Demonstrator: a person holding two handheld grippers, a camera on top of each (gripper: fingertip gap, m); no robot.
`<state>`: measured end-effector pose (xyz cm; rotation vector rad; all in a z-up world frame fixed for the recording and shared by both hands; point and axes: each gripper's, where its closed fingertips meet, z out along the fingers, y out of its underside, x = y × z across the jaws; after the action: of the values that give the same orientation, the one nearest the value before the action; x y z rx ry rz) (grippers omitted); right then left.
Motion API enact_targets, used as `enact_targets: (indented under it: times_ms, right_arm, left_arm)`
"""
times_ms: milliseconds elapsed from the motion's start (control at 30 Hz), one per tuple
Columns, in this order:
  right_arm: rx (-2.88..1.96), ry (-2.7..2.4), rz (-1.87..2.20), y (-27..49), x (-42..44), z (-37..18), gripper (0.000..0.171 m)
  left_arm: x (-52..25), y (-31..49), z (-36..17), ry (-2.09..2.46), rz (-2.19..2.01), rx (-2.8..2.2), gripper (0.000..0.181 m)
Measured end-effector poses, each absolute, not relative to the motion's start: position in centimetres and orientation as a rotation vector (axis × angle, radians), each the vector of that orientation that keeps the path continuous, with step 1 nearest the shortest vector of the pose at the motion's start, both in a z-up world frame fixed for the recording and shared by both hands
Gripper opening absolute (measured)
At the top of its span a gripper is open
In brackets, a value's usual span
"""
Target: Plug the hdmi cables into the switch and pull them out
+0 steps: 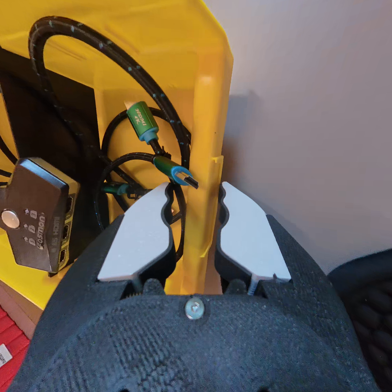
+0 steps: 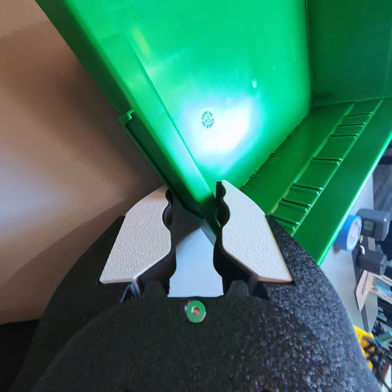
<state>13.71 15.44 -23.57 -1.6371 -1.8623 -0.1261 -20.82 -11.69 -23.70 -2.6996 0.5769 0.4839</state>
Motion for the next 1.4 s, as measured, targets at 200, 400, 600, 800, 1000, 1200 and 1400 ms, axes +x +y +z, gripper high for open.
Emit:
enact_targets:
  times_ms: [200,400,600,800,1000,1200,1400]
  right_arm:
    - [-1.692,-1.763,-0.310,18.3,14.2,-23.7,0.039]
    - [-1.764,-1.653,-0.441,22.9,13.4,-24.0,0.038]
    - [-1.631,-1.649,-0.443,23.3,11.2,-22.8,0.042]
    - [-1.466,-1.640,0.165,14.9,6.2,-16.6,0.042]
    - [-1.377,-1.484,0.700,11.8,0.6,-9.1,0.042]
    - [-1.349,-1.425,0.800,12.9,-2.8,-7.0,0.039]
    - [-1.359,-1.401,0.763,14.7,-2.4,-7.9,0.034]
  left_arm:
    - [-22.0,-9.7,-23.6,0.491,0.552,-2.669,0.040]
    - [-23.6,-7.8,-23.6,0.370,0.594,-2.655,0.039]
    - [-24.5,-7.3,-23.6,0.321,0.544,-2.605,0.040]
    - [-22.9,-8.8,-20.0,0.325,0.362,-2.437,0.048]
    - [-28.8,-10.7,-10.3,0.240,0.602,-2.278,0.047]
    - [-35.1,-10.9,-16.4,0.504,0.868,-2.646,0.066]
    - [-39.3,-8.9,-17.0,0.811,1.488,-2.518,0.042]
